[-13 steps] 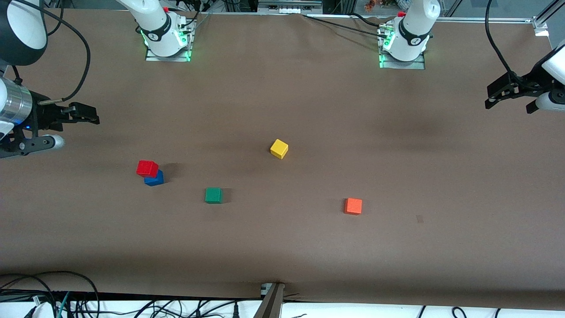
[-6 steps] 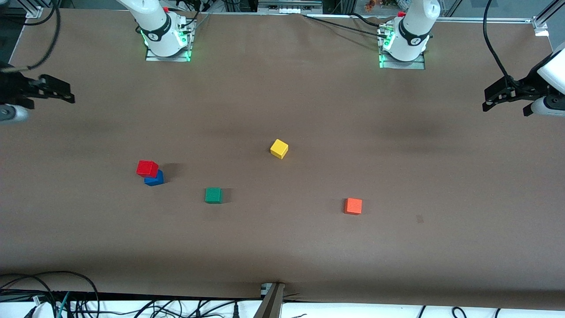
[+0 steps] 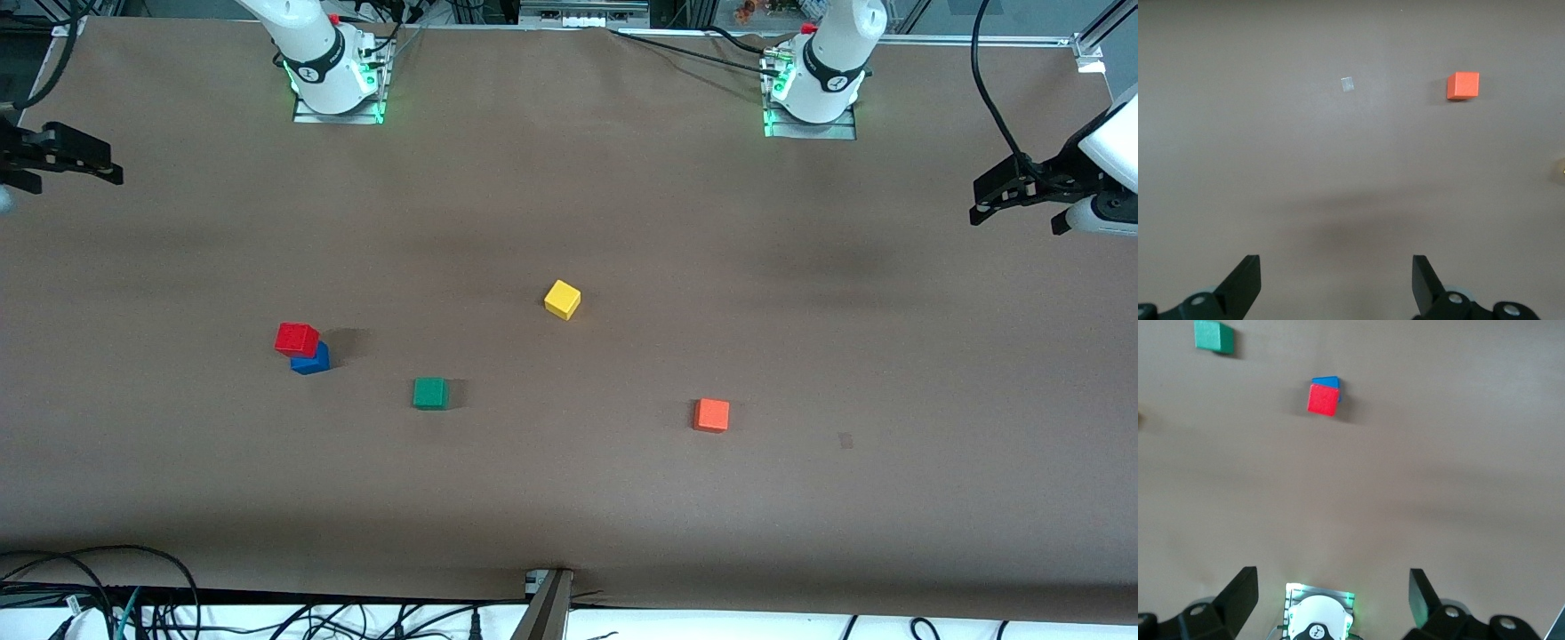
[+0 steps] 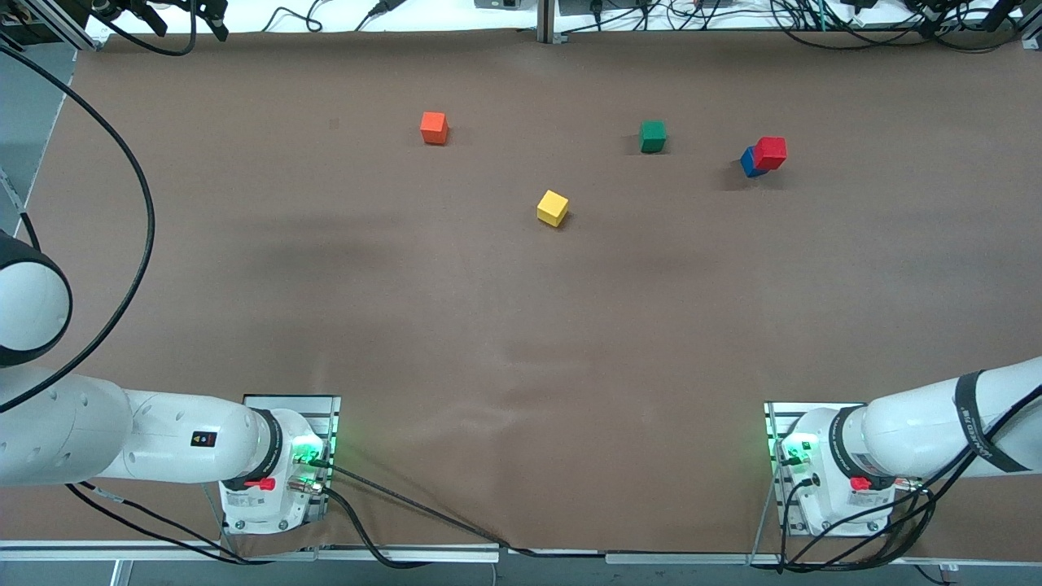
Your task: Pass red block to right arm, stack on blue
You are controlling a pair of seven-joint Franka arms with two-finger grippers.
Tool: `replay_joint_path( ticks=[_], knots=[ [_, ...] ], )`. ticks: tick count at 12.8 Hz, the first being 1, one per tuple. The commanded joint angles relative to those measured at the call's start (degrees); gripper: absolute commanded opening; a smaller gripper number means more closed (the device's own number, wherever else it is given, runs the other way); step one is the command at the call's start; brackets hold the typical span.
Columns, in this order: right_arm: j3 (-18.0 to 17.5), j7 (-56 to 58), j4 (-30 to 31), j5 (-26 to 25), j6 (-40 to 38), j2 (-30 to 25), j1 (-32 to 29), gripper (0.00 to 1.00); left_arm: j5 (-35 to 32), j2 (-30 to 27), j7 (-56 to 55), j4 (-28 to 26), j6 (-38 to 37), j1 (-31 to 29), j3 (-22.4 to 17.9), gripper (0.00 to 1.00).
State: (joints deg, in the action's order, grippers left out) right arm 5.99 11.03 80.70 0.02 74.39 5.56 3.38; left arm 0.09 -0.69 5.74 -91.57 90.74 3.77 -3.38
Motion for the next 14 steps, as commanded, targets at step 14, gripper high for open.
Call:
replay_joint_path(
  ticks=[14],
  knots=[
    [-1.1, 0.3, -1.2, -1.7, -0.6, 1.8, 0.5, 1.00, -0.5, 1.7, -0.1, 2.7, -1.0, -0.4, 0.1, 1.00]
  ],
)
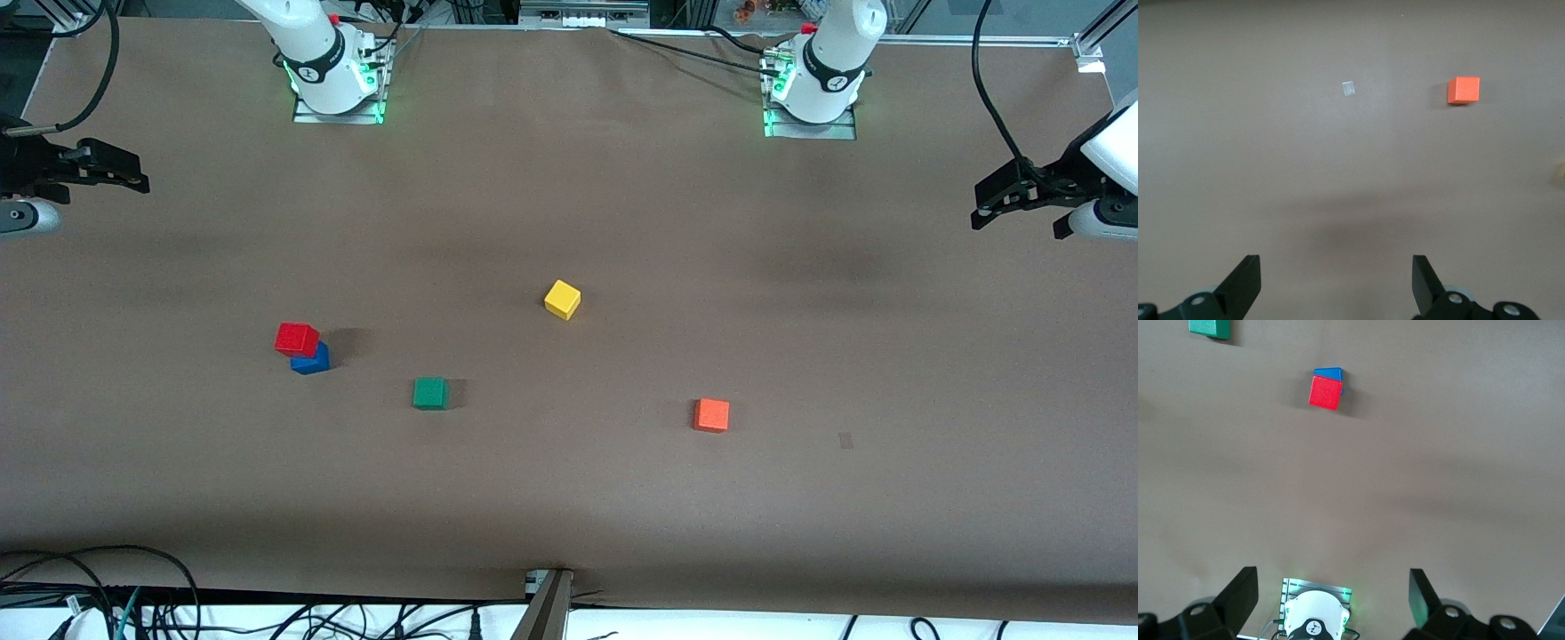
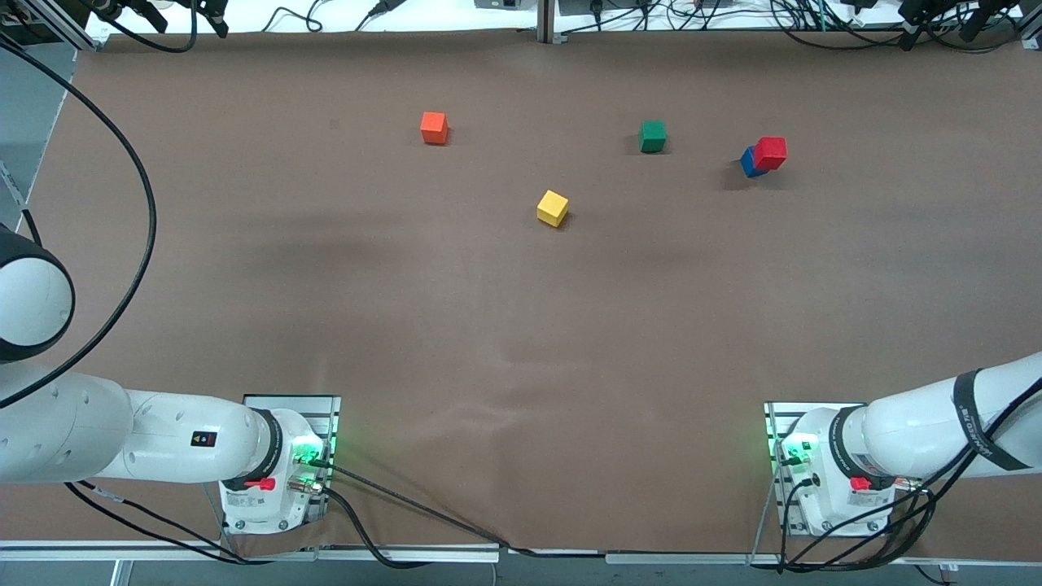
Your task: Pass red block to right arm, stack on blue
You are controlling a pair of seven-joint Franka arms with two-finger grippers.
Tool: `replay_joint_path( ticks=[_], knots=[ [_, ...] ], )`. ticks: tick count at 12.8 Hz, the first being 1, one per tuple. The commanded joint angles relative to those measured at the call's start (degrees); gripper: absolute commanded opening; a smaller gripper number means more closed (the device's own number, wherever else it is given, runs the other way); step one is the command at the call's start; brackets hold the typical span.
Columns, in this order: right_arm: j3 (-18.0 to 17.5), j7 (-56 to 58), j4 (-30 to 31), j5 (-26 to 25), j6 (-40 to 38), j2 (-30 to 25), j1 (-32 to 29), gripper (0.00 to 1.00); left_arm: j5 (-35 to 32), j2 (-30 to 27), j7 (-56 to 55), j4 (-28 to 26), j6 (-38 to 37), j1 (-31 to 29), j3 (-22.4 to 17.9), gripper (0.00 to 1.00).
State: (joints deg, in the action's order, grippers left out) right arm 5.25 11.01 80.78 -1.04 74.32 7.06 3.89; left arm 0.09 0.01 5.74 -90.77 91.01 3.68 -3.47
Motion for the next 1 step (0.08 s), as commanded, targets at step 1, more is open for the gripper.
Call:
replay_joint_path(
  ticks=[1],
  knots=[
    [-0.3, 0.4, -1.4, -0.4, -0.5, 0.3, 0.0, 1.00, -0.5, 1.0, 0.0, 1.9, -1.3, -0.3, 0.2, 1.00]
  ],
)
